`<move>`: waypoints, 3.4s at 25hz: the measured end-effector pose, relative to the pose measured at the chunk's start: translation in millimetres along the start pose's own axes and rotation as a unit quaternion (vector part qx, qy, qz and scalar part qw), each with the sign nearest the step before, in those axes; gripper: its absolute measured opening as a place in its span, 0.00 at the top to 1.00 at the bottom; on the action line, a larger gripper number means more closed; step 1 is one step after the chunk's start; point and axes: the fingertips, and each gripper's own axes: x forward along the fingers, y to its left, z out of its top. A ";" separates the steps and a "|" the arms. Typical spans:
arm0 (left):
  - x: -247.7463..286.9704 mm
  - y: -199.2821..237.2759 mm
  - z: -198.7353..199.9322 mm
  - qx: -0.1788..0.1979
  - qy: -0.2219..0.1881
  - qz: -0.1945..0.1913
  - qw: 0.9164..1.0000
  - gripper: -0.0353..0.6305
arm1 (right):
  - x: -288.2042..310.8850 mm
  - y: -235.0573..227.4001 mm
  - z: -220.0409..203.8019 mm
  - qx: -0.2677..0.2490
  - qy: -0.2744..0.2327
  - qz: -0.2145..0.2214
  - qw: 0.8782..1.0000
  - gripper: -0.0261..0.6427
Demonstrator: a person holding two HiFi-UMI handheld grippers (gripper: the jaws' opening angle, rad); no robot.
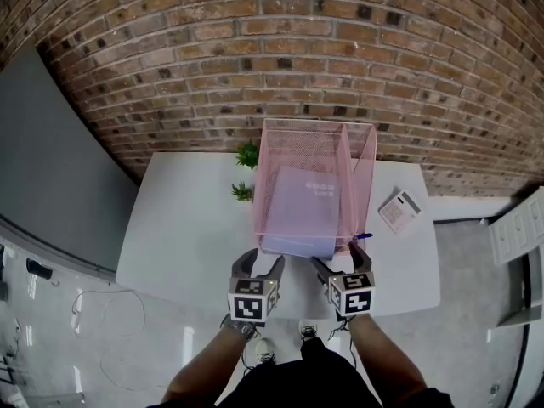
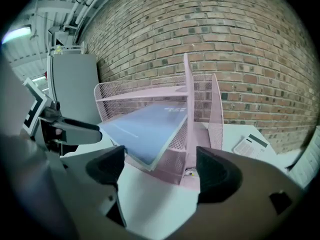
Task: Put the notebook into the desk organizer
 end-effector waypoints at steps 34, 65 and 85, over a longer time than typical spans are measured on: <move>-54.9 -18.5 8.6 0.021 -0.049 -0.045 0.998 0.56 | -23.5 10.9 33.2 0.046 -0.057 -0.044 0.996 0.30; -189.6 -156.0 -41.3 0.050 -0.097 -0.077 0.991 0.94 | -242.9 83.6 -4.7 -0.005 -0.162 0.150 0.975 0.96; -306.0 -211.2 -120.7 0.007 -0.109 0.006 0.994 0.94 | -335.5 138.9 -81.6 -0.026 -0.138 0.258 0.956 0.96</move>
